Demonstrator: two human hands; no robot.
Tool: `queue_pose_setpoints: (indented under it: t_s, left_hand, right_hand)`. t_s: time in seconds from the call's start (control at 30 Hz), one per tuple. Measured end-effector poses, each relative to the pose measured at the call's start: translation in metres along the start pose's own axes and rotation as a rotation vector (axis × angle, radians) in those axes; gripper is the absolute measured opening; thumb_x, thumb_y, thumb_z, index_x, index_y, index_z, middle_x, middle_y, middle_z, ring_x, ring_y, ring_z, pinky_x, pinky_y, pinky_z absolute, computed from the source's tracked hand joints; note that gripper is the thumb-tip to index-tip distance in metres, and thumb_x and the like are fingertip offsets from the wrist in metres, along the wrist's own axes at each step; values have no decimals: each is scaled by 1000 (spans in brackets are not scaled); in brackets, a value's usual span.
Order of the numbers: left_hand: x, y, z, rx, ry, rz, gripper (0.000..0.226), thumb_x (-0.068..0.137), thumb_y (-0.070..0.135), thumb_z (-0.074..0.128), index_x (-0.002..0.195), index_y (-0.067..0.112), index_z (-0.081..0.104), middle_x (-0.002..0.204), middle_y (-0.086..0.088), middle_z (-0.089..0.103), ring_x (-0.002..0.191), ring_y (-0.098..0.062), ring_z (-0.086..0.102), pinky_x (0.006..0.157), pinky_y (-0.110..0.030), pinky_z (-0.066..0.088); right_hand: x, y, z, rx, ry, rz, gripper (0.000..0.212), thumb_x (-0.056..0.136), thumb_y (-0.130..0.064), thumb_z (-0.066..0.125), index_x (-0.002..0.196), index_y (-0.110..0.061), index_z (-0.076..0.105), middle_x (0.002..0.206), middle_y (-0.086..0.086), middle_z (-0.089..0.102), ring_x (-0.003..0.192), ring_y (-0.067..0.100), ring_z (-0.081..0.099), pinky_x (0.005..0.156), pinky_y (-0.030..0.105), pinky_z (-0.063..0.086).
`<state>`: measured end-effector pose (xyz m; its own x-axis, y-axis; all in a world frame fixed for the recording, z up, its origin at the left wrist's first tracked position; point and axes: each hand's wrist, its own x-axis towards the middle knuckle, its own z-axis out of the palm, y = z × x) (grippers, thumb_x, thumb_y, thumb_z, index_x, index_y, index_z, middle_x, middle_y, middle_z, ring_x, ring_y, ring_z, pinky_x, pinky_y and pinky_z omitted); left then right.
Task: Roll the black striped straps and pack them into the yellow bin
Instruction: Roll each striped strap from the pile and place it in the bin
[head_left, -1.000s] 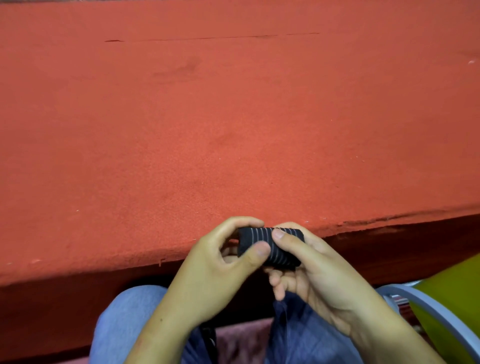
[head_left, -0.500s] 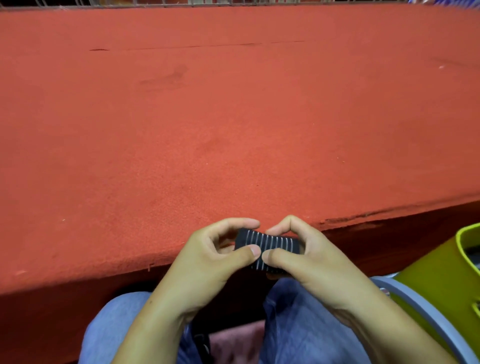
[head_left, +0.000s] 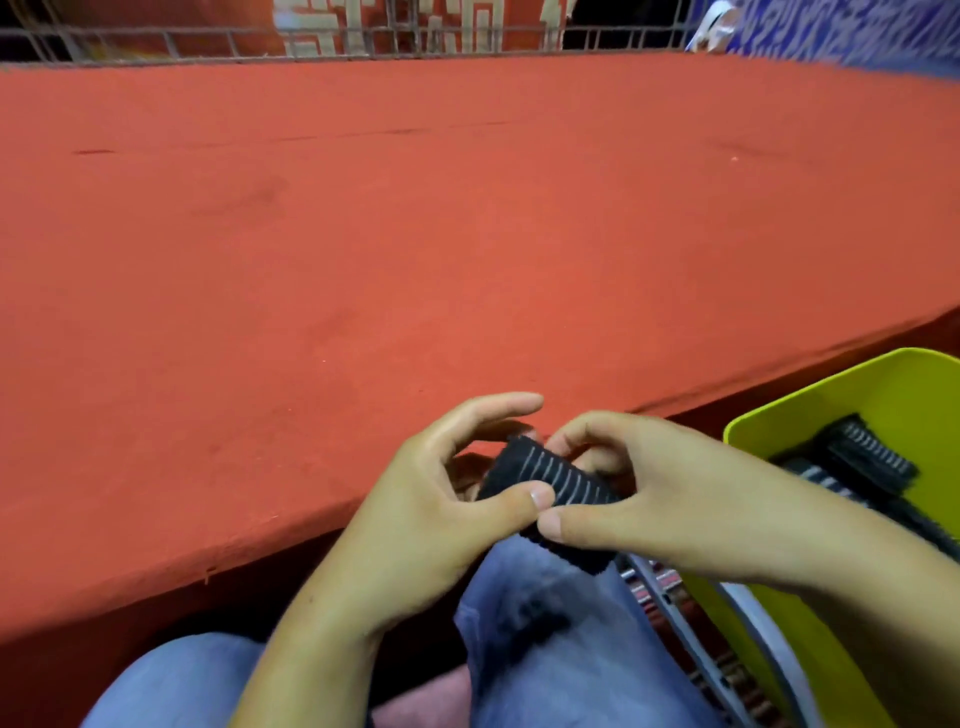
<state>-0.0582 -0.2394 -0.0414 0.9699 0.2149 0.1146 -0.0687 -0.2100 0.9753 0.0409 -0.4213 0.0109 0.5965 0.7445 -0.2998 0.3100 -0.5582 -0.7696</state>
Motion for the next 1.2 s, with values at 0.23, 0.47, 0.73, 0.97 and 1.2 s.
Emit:
queue_pose_setpoints:
  t_s: [0.23,0.47,0.73,0.97,1.2]
  left_hand:
    - [23,33,72,-57,-65,95,53,86,21,82,131,42,61,119,16,68,98,-5,73,82,-23,56]
    - [34,30,129,-11,-96,110,28,96,36,64,124,34,65,114,9,75,109,-6,70,94,-21,54]
    - [30,20,147,408,-183,153,30,92,50,56,119,48,68,124,38,64,122,14,55,102,-17,41]
    - [43,11,160,446,-159,147,24,90,45,58,109,47,72,116,22,71,111,0,66,95,-18,44]
    - [55,2,164,398,-126,121,22,91,43,60,110,48,72,113,19,73,106,-3,70,87,-28,49]
  right_hand:
    - [-48,31,-61,93,44,14,19,90,-14,78,109,-14,75,107,4,81,109,26,75,102,53,55]
    - [-95,92,-104,295,193,154,27,83,-15,79,108,-9,77,103,14,80,104,36,75,99,57,54]
    - [-127,150,-147,193,202,190,31,80,-27,83,109,-16,78,110,5,80,107,25,75,105,55,53]
    - [-131,188,-201,33,304,281,18,86,-31,80,101,-21,81,94,-7,79,70,3,69,67,22,50]
    - [-89,219,-249,-90,492,404,32,82,-41,84,92,-11,79,67,2,55,59,19,44,53,29,31]
